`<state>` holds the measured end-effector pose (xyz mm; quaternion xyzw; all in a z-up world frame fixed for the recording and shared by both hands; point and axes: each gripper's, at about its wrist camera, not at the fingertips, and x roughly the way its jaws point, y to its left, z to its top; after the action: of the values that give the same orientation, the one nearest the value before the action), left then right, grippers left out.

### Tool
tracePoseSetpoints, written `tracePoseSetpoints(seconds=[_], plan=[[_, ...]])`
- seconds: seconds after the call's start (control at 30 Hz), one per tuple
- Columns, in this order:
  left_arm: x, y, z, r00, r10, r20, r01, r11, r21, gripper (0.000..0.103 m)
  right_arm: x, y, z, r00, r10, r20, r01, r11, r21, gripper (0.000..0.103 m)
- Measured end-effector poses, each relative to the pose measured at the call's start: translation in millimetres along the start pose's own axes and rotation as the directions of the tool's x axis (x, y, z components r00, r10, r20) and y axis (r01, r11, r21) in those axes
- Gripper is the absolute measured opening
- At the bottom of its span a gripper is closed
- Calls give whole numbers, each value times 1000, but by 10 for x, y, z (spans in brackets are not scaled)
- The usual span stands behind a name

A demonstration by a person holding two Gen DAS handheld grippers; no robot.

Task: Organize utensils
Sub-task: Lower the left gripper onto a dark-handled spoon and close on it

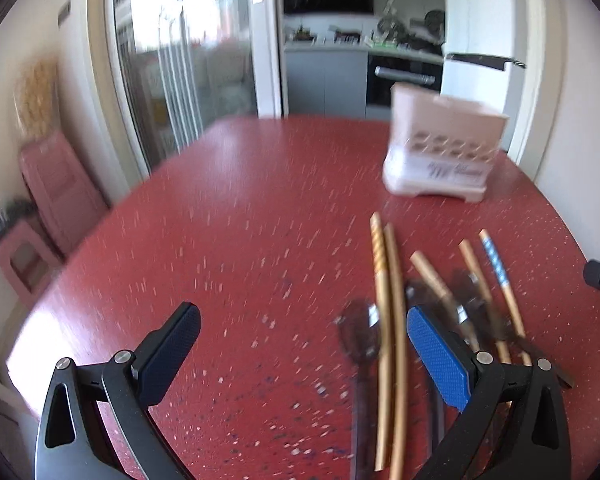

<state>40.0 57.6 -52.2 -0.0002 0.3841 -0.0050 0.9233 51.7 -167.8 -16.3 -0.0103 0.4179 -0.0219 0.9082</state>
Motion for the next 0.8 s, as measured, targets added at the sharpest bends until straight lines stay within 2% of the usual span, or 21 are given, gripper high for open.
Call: tracePoseSetpoints(seconds=[0.1,0.13,0.23,0.33,0.47,0.6,0.63,0.7,0.8], plan=[[160,130,25,996,-56,-71,53,997,-51,103,182,14,42,996,52,-76,-52,999,-2,101],[214,135,29,994,-66,-92,62,997,-49,103,228,23,51,993,70,-96,-71,998,-1,95],[273,98,-12,990,-36,-138,36,999,0,103,372,89,76,973,140,-181,-142,990,3,81],[273,85,-89,984,-50,-173,53,999,12,103,405,172,23,951,208,-227,-218,976,-18,72],[318,26,-152,972,-69,-225,77,997,27,103,418,383,-78,935,207,-288,-257,954,-152,60],[318,-42,-182,965,-63,-255,80,995,59,103,445,621,-193,923,168,-346,-284,904,-320,49],[321,-57,-190,964,-59,-261,80,994,72,103,437,675,-207,926,167,-339,-291,888,-356,47],[342,-85,-201,959,-61,-278,88,993,84,103,443,748,-184,928,154,-341,-292,868,-401,46],[388,-99,-227,955,-52,-294,83,992,94,99,473,813,-146,922,148,-358,-303,851,-428,36]])
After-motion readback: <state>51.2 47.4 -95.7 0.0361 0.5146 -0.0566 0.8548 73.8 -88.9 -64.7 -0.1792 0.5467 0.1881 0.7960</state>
